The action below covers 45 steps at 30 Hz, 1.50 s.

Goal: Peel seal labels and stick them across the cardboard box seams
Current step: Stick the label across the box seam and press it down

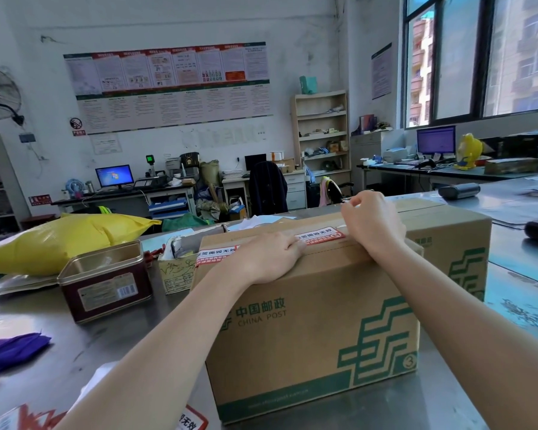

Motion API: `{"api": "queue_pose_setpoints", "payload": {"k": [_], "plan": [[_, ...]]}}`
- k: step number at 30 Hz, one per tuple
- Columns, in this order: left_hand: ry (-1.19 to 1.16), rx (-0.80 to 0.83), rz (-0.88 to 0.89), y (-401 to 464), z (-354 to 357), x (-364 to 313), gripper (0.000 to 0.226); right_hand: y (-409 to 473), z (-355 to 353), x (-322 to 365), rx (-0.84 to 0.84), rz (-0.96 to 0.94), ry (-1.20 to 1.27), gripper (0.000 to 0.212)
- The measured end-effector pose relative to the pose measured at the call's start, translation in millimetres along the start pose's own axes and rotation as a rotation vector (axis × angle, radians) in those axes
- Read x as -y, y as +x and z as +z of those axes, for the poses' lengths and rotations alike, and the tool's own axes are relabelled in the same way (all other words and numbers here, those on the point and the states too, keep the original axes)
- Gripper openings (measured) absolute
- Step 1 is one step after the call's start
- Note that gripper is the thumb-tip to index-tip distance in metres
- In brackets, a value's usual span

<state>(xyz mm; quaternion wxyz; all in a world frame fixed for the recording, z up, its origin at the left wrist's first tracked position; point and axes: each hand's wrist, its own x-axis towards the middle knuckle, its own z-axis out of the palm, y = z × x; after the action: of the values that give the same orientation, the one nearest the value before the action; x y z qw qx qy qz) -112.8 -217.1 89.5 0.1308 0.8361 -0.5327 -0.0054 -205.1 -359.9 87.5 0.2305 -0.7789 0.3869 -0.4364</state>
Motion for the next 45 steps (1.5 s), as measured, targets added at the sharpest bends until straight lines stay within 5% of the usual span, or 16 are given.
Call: {"api": "queue_pose_setpoints", "payload": {"k": [14, 22, 31, 34, 45], "plan": [[0.212, 0.17, -0.051, 5, -2, -15, 0.093, -3, 0, -4, -0.038, 0.04, 0.235, 0.028], [0.084, 0.171, 0.062, 36, 6, -42, 0.105, 1, 0, -7, -0.127, 0.057, 0.342, 0.029], [0.02, 0.199, 0.182, 30, 7, -30, 0.077, 0, 0, -9, -0.141, 0.012, 0.333, 0.028], [0.027, 0.211, 0.172, 13, 1, -24, 0.066, 0, 1, -10, -0.098, -0.006, 0.317, 0.029], [0.146, 0.159, 0.055, -30, -5, 0, 0.078, -17, 8, -3, 0.318, -0.4, -0.209, 0.026]]}}
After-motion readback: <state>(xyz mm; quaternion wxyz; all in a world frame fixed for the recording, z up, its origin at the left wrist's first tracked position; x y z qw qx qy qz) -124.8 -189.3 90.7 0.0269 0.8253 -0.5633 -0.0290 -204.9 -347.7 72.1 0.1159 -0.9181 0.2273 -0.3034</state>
